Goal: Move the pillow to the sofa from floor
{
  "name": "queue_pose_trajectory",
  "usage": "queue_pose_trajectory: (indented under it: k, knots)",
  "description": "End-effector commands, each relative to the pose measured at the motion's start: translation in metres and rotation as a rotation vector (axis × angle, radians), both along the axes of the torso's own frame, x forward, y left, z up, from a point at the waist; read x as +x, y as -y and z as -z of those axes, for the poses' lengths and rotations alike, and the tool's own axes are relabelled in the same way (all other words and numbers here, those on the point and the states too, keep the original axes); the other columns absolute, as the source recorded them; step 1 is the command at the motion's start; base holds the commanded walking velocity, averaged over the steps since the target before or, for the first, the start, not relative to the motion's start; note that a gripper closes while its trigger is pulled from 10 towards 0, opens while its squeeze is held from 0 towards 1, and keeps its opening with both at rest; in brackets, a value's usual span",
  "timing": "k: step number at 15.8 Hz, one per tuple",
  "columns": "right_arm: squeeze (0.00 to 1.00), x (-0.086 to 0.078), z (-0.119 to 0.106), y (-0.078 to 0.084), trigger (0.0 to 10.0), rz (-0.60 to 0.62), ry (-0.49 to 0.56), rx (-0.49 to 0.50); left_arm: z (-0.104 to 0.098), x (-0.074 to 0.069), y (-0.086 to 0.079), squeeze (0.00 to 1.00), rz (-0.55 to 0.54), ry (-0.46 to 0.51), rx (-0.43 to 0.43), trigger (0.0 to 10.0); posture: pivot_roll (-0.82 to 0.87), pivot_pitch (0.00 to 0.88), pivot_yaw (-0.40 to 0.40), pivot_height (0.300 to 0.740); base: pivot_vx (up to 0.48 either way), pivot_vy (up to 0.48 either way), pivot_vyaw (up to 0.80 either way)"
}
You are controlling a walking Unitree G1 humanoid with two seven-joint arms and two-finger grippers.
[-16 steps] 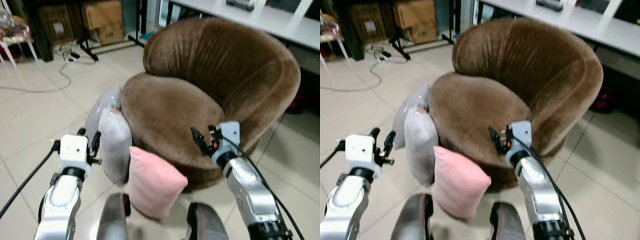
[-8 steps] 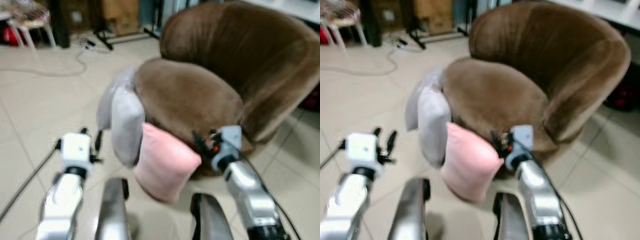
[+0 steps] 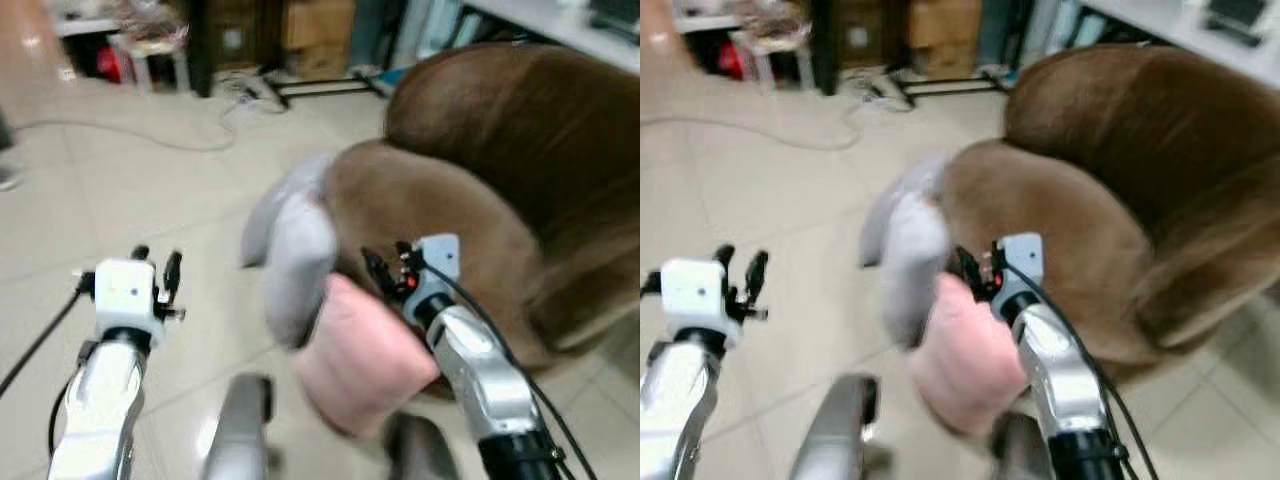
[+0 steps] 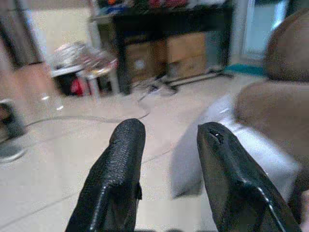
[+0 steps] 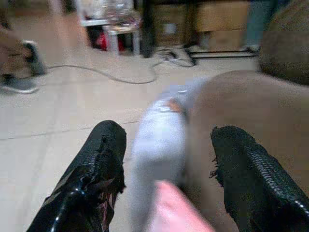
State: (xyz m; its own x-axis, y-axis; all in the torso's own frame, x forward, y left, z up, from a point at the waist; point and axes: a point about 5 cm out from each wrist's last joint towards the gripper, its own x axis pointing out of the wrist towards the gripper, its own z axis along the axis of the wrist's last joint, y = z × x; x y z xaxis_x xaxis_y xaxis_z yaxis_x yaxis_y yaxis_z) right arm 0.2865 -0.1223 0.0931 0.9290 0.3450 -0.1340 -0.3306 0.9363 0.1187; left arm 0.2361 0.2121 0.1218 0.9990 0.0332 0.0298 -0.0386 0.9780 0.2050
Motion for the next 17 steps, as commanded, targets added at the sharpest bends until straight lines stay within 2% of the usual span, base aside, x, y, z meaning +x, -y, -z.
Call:
queue_pose_trajectory:
  k: [1,3,7,10,12,13,14,17]
  knots:
    - [0.00,-0.003,0.011,0.018,10.0,0.066,-0.047,-0.024,0.008,0.000,0.011,0.00,0.040,-0.029,-0.019,10.0,0.10,0.000,-0.093,0.511,0.386,0.000,0.00]
    - [0.00,-0.003,0.012,0.020,10.0,0.079,-0.049,-0.029,0.010,0.000,0.011,0.00,0.036,-0.035,-0.010,10.0,0.10,0.000,-0.093,0.511,0.362,0.000,0.00]
    - [0.00,-0.002,0.013,0.023,10.0,0.091,-0.056,-0.057,0.015,0.000,0.011,0.00,0.038,-0.060,-0.002,10.0,0.10,0.000,-0.093,0.511,0.000,0.000,0.00]
    - [0.00,0.001,0.025,0.026,10.0,0.056,-0.129,-0.131,0.019,0.000,0.014,0.00,0.097,-0.084,-0.001,10.0,0.10,0.000,-0.097,0.511,0.000,0.000,0.00]
    - [0.00,0.006,0.030,0.026,10.0,0.041,-0.166,-0.142,0.020,0.001,0.015,0.00,0.113,-0.091,0.010,10.0,0.12,0.000,-0.109,0.511,0.000,0.000,0.00]
    - [0.26,0.013,0.031,0.024,10.0,0.038,-0.178,-0.126,0.021,0.004,0.013,0.00,0.111,-0.094,0.012,10.0,0.12,0.000,-0.118,0.511,0.000,0.000,0.00]
    - [1.00,0.016,0.032,0.022,10.0,0.036,-0.190,-0.119,0.022,0.006,0.013,0.00,0.117,-0.101,0.018,10.0,0.12,0.000,-0.120,0.511,0.000,0.000,0.00]
    - [1.00,0.026,0.046,0.015,10.0,0.005,-0.292,-0.164,0.024,0.007,0.017,0.00,0.160,-0.117,0.024,10.0,0.10,0.000,-0.130,0.511,0.000,0.000,0.00]
